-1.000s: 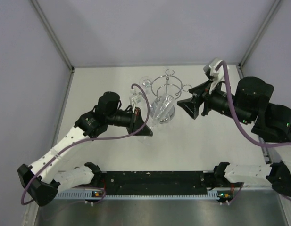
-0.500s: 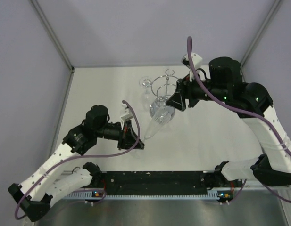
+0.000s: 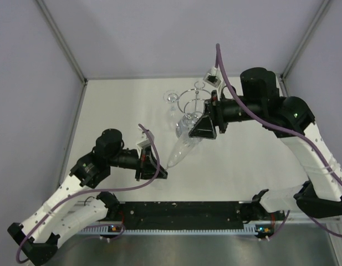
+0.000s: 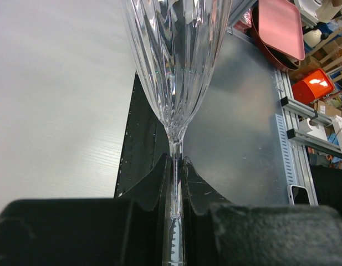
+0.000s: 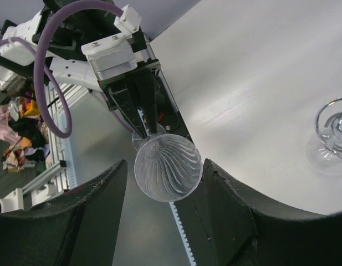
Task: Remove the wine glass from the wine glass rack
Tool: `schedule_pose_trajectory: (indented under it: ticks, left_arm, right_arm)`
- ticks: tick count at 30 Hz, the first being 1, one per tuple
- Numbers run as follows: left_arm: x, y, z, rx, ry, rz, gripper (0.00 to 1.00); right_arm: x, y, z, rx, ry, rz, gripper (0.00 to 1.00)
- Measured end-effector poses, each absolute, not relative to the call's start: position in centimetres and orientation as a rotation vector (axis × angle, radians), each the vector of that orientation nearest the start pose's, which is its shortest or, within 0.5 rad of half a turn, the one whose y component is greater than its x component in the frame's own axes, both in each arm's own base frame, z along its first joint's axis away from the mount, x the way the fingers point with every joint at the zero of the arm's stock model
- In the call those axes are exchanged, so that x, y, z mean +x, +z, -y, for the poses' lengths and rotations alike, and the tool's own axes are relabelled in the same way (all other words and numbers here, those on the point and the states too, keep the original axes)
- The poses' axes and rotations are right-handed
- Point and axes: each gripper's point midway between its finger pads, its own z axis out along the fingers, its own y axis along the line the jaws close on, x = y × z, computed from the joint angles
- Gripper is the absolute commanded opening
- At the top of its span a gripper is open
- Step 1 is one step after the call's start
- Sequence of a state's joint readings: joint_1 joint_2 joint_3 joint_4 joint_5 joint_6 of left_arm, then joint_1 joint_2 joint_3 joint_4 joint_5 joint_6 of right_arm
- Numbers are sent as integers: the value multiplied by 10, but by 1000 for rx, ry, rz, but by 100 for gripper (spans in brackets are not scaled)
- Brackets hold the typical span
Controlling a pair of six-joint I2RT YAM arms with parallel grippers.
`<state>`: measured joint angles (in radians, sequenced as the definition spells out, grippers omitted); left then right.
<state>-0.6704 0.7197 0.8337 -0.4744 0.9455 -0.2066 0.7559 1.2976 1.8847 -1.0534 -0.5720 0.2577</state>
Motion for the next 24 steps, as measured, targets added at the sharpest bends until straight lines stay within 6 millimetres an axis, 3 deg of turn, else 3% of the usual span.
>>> schedule_pose_trajectory:
  ticks: [7,13,24]
  left_arm:
    - [68,277,242,1116,-1471,-1734,0]
    - [71,273,244,1114,-1473,-1747,0]
    - [76,268,244,1097,-1448,-1760,0]
  right_arm:
    - [137,415,-290,-960,1288,-1993,52]
    - [136,404,-299,-990,1343,-2033,35]
    - [127,394,-304,-1037,1428,-2056,26]
